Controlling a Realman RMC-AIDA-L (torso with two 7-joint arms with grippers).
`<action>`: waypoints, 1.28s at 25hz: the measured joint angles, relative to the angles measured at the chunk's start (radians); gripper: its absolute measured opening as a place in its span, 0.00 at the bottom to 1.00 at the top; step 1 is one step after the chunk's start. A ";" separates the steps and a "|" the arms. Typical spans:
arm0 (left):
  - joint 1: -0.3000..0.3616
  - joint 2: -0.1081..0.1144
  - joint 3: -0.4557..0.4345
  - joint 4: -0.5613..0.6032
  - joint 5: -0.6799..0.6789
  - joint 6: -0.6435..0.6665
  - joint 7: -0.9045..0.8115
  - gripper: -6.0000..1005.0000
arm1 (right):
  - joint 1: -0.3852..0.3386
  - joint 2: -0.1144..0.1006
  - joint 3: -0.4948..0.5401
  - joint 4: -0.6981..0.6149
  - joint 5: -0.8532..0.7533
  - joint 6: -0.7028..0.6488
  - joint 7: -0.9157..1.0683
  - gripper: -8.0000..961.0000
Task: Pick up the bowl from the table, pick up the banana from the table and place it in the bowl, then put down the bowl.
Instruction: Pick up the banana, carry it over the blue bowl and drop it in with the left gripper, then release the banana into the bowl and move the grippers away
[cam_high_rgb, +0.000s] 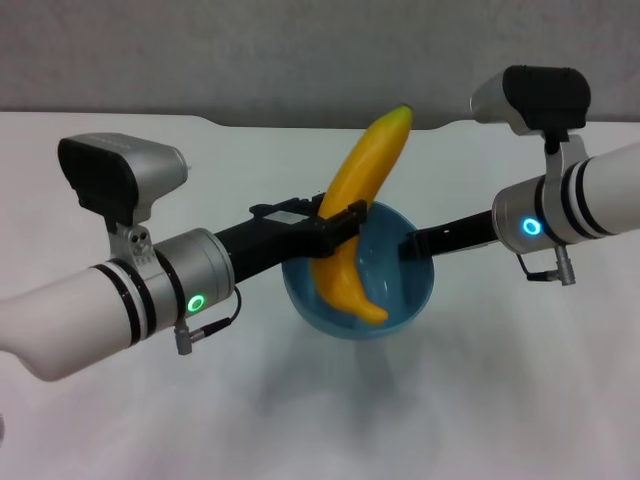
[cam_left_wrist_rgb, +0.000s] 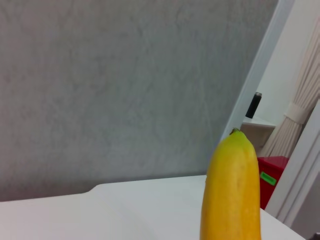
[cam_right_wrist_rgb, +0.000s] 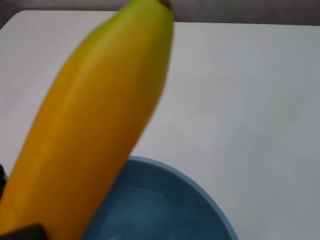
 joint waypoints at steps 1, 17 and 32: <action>-0.003 0.000 0.004 0.004 -0.005 -0.003 0.006 0.62 | 0.000 0.000 0.000 0.000 0.000 0.000 0.000 0.04; 0.003 0.004 0.014 0.009 -0.118 -0.016 0.081 0.81 | -0.005 0.002 -0.002 0.009 0.001 -0.003 -0.003 0.04; 0.032 0.015 -0.226 0.008 -0.074 -0.066 0.096 0.89 | -0.026 -0.003 -0.002 0.039 -0.004 0.005 -0.006 0.04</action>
